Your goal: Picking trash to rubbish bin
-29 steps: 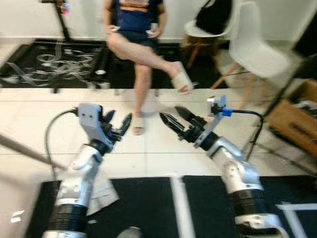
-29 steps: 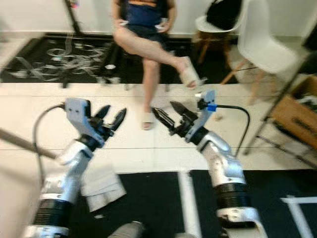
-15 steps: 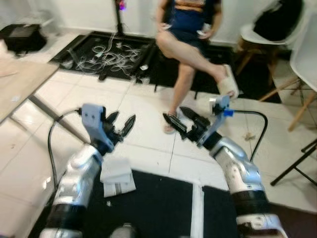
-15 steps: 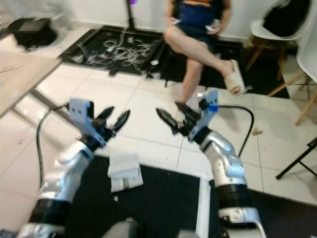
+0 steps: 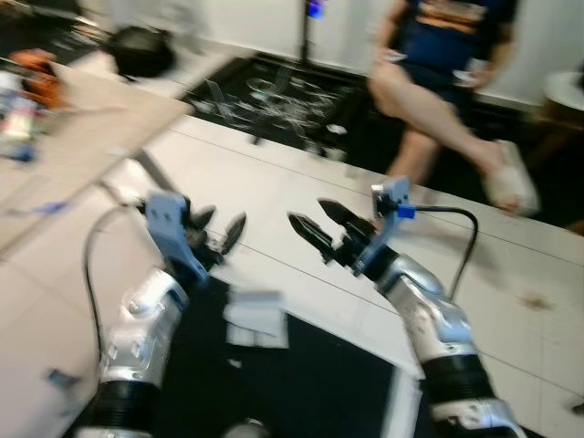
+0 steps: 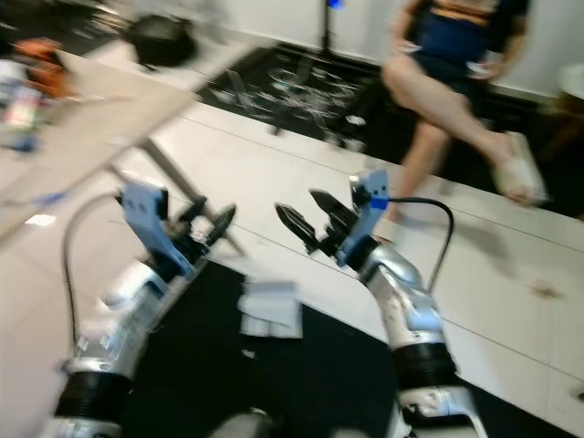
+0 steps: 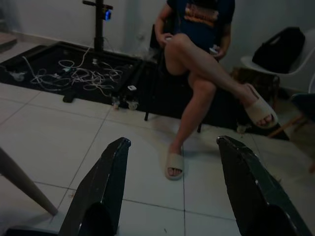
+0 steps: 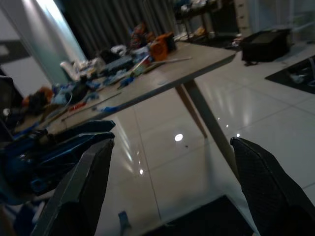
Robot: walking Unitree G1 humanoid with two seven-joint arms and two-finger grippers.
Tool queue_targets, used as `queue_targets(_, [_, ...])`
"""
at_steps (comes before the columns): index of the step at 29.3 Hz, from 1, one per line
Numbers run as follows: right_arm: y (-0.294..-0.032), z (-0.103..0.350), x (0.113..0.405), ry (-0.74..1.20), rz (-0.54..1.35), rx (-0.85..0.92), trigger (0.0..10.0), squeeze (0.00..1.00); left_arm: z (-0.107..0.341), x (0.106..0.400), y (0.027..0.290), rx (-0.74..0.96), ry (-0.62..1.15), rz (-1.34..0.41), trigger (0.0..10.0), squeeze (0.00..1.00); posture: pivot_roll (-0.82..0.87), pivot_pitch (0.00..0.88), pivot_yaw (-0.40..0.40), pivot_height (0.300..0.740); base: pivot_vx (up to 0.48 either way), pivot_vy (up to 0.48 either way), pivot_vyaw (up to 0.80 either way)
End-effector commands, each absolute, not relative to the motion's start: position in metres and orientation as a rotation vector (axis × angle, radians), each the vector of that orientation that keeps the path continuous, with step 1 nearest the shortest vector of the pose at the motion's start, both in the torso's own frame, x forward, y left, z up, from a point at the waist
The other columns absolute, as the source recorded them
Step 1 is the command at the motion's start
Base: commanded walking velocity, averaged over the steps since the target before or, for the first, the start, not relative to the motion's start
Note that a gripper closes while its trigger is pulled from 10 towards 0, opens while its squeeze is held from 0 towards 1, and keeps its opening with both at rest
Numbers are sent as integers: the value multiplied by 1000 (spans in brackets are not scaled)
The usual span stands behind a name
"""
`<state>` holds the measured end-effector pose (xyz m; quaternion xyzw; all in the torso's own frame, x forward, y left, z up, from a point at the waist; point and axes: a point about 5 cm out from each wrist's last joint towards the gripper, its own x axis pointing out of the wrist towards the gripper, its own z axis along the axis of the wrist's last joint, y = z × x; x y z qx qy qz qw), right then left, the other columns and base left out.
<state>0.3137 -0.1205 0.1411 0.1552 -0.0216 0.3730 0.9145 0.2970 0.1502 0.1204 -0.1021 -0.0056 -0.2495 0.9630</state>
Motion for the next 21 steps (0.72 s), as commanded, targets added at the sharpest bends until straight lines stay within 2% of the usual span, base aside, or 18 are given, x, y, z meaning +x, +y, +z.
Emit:
queue_targets(1, [-121, 140, 313, -46, 766, 320, 10000, 0, 118, 296, 151, -219, 4, -507, 10000, 0, 15, 0, 7, 740, 0, 0, 788])
queue_targets(21, [-123, 138, 314, -38, 771, 315, 10000, 0, 116, 297, 149, -233, 3, -517, 10000, 0, 12, 0, -10, 740, 0, 0, 788])
